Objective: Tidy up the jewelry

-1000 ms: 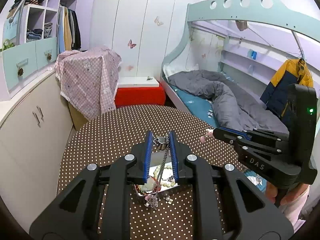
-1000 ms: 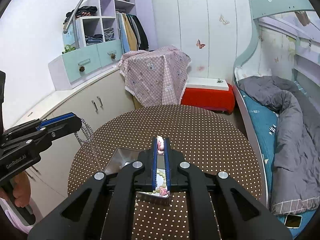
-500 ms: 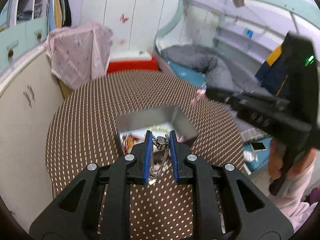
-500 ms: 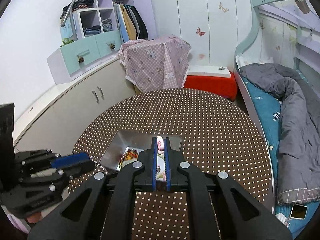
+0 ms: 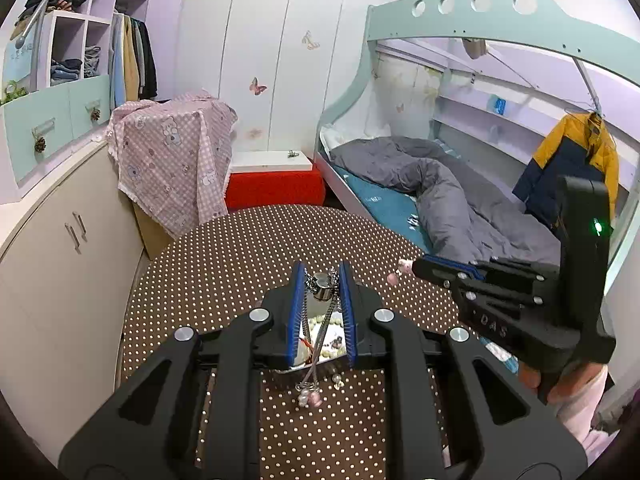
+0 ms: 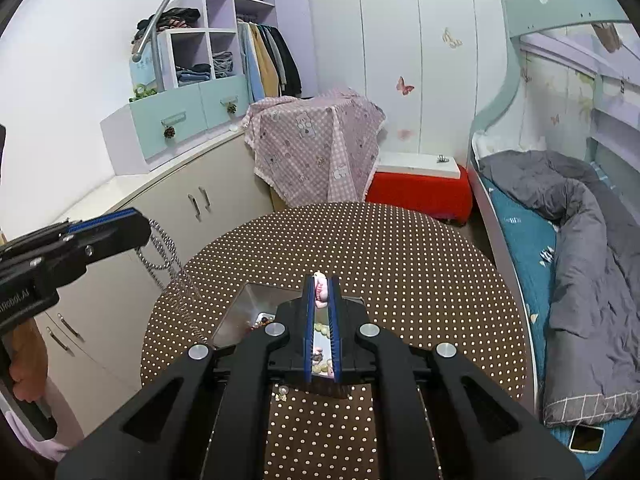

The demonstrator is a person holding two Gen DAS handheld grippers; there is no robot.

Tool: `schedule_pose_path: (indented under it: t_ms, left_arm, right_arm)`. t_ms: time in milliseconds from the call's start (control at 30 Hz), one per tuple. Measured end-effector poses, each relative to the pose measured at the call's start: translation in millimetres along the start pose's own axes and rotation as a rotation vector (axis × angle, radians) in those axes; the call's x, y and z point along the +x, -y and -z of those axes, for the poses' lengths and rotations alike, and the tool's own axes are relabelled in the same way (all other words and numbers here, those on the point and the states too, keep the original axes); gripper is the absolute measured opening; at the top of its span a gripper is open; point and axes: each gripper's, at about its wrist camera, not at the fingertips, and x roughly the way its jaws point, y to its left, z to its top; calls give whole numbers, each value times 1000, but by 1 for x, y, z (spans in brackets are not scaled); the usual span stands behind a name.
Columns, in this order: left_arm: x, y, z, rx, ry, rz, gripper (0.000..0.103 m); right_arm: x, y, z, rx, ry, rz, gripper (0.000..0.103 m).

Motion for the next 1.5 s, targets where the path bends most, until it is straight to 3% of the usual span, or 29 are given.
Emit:
schedule_pose_path:
  t_ms: [367,600,733,967,1067,1133,1167,1200,1267,1500]
  left_arm:
    - [-17,9,-31,15,92,-1,17]
    - [-8,10,-45,18,114,-25,18]
    - [6,5,-39,6,88,-34,18]
    - [46,-10,-16,-41,-37,-41,18]
    - [63,-15,-7,-51,-91,-41,18]
    - [71,-16,-2,-45,-124,-52,19]
    - [73,-17,0,-36,-133,-68,23]
    - [74,-17,2,-27,-135,-82,39]
    - [74,-20,3,-29,-131,-95,61]
    - [73,-28,9,-38,-147,-114,61]
  right_arm:
    - [1,-8,-13,-31,25,1,5]
    - [10,-12,-13,-36,12,-9,5]
    - [25,-12,-6,-28,-36,-21,5]
    - [52,-10,6,-15,-124,-53,6]
    - [51,-10,6,-19,-119,-40,15]
    - [48,-8,4,-14,-104,-27,44]
    - [46,-7,3,-13,-92,-9,50]
    - [45,-6,2,-13,-86,0,54]
    - [42,-3,2,-7,-82,4,54]
    - [43,-1,5,2,-91,16,57]
